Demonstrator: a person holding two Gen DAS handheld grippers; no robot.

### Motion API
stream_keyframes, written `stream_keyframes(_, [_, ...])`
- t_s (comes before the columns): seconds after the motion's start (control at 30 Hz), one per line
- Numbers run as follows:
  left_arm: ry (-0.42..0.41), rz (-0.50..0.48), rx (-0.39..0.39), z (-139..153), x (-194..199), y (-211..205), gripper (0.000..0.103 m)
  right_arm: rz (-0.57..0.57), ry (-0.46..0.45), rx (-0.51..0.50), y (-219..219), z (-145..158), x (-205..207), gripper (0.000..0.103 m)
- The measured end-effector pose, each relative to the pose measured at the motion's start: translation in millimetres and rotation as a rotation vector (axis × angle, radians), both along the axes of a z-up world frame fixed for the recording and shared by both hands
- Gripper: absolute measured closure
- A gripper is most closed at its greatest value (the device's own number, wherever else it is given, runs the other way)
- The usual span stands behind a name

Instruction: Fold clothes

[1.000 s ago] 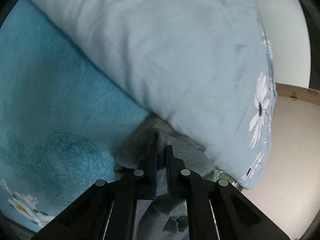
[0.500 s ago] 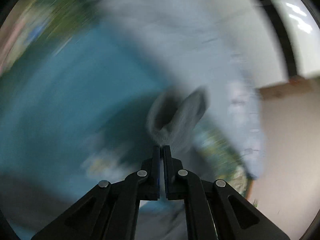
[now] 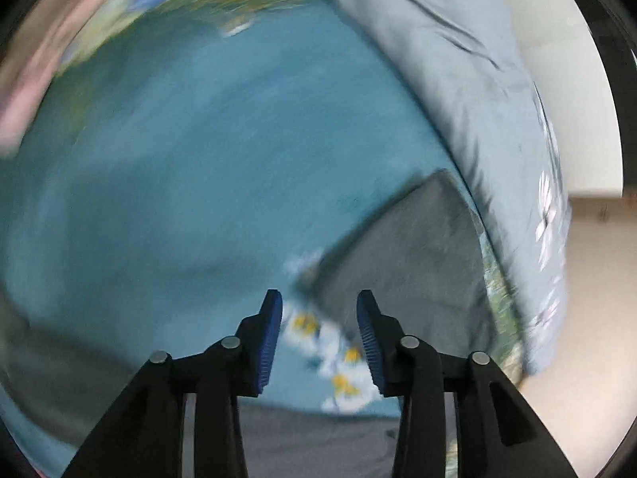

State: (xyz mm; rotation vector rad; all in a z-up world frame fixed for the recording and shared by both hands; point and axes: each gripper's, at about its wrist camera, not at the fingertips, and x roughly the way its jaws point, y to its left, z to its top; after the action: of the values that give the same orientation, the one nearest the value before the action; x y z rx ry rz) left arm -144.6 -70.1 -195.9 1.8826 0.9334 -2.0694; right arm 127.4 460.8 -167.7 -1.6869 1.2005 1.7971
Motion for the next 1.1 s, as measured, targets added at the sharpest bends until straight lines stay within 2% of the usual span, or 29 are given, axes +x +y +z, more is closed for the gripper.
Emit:
stream_keyframes(0.1, [-0.037,-0.087,-0.029,-34,-29,4,0.052,0.013,-0.015,0.003,-2,-1,-2,0.043])
stream_keyframes(0.23, [-0.124,-0.116,-0.049,-69,-39,10,0.054,0.008,-0.036,0.003,-3,-5,1,0.043])
stream_keyframes(0.27, [-0.12,-0.114,-0.032,-71,-39,12,0.061,0.005,-0.041,0.003,-3,-5,1,0.043])
stream_keyframes(0.3, [-0.11,-0.112,-0.012,-72,-39,14,0.086,0.002,-0.044,0.003,-2,-7,2,0.043])
stream_keyframes(0.33, [-0.103,-0.106,0.003,-71,-40,16,0.096,0.0,-0.046,0.003,-2,-8,2,0.043])
stream_keyframes(0.37, [-0.099,-0.1,0.017,-71,-40,17,0.099,-0.003,-0.05,0.002,-1,-9,2,0.043])
stream_keyframes(0.47, [-0.025,-0.046,0.061,-56,-42,18,0.1,-0.008,-0.055,-0.009,-2,-15,1,0.043])
stream_keyframes(0.53, [0.063,-0.078,0.067,-32,-50,31,0.1,-0.006,-0.048,-0.014,-4,-16,-1,0.043])
stream_keyframes(0.67, [0.244,-0.279,0.096,25,-57,96,0.1,0.013,-0.038,-0.03,-11,-20,-6,0.043])
stream_keyframes(0.77, [0.292,-0.47,0.178,37,-57,170,0.1,0.006,-0.033,-0.042,-12,-23,-7,0.043])
stream_keyframes(0.83, [0.267,-0.561,0.209,29,-53,200,0.1,0.003,-0.031,-0.045,-13,-23,-6,0.043])
stream_keyframes(1.03, [-0.02,-0.69,0.22,-42,-14,259,0.1,-0.017,-0.046,-0.036,-4,-24,3,0.043])
stream_keyframes(1.1, [-0.083,-0.675,0.219,-54,1,256,0.1,-0.03,-0.051,-0.032,0,-24,8,0.043])
